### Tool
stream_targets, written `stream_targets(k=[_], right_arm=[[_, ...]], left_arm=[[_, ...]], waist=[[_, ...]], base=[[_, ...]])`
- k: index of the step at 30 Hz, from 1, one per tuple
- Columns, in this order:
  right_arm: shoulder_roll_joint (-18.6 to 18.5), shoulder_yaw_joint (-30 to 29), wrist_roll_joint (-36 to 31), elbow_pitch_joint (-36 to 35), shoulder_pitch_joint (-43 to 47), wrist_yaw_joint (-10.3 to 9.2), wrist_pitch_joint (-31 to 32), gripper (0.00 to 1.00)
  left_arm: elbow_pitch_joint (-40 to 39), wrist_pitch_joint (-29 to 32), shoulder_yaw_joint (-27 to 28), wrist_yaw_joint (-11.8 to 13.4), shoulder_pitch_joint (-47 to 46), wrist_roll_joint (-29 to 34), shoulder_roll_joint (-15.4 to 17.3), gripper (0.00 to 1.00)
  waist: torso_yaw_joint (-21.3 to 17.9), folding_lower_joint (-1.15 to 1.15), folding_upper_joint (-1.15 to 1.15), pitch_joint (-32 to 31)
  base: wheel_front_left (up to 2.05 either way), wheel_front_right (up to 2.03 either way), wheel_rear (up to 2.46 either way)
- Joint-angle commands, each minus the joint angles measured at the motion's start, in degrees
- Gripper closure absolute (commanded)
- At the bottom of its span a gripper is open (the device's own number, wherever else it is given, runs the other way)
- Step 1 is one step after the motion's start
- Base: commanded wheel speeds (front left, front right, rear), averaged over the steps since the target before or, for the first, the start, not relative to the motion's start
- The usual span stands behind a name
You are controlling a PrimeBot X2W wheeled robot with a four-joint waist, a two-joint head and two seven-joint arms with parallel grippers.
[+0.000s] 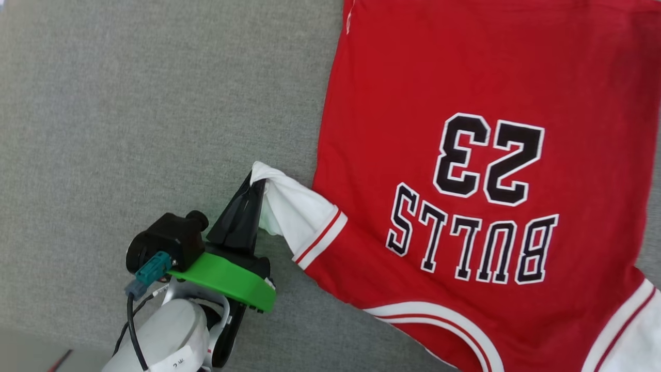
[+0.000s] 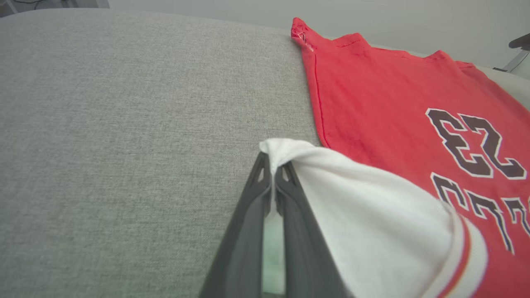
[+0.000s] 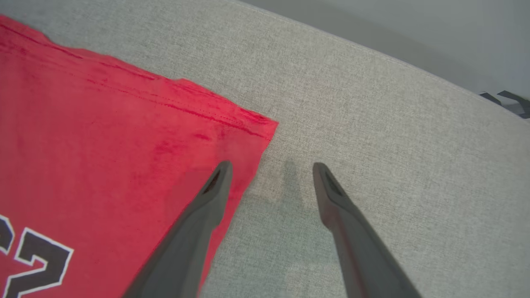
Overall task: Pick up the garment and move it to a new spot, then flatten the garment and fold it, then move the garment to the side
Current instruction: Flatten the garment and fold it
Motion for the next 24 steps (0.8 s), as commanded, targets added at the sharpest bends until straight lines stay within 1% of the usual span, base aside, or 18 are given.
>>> stream_targets(k=[1,7,11,12,13,14,20,24], right_arm=[[0.5,0.4,-0.7,1.4,-1.2,-0.04,0.0,0.00],[2.0,2.3,-0.5,6.6,-0.4,-0.04,-1.1,0.00],[1.7,3.8,0.5,9.0,1.5,-0.04,-0.8,0.00],[1.5,4.1,0.8,9.3,1.9,-0.04,-0.8,0.59],[1.2,4.3,1.1,9.5,2.0,-0.04,-0.9,0.97],[1.0,4.4,1.3,9.6,1.9,-0.04,-1.4,1.00],[0.8,4.5,2.8,9.0,0.2,-0.04,-6.8,1.00],[-0.4,6.8,4.5,7.2,0.7,-0.04,-10.6,1.00]], left_arm=[[-0.2,-0.3,0.5,-0.4,-1.4,0.7,-0.6,1.00],[0.4,-0.3,1.5,-1.6,-1.8,1.9,-2.6,1.00],[1.2,-0.3,2.1,-2.4,-1.8,2.7,-3.3,1.00],[1.6,-0.3,2.3,-2.6,-1.7,2.8,-3.5,1.00],[1.8,-0.3,2.3,-2.8,-1.6,3.0,-3.6,1.00],[2.1,-0.3,2.5,-3.0,-1.5,3.1,-3.7,1.00],[4.0,-0.3,3.4,-3.7,-0.2,3.5,-4.1,1.00],[5.2,-0.3,3.8,-3.7,1.6,3.4,-3.9,1.00]], waist=[[3.1,-0.01,0.00,4.2],[3.9,-0.01,0.00,5.6],[3.9,-0.01,0.00,5.4],[3.9,-0.01,0.00,5.1],[3.9,-0.01,0.00,4.8],[3.8,-0.01,0.00,4.4],[2.7,-0.01,0.00,0.5],[1.4,-0.01,0.00,-3.4]], base=[[0.00,0.00,0.00],[0.00,0.00,0.00],[0.00,0.00,0.00],[0.00,0.00,0.00],[0.00,0.00,0.00],[0.00,0.00,0.00],[0.00,0.00,0.00],[0.00,0.00,0.00]])
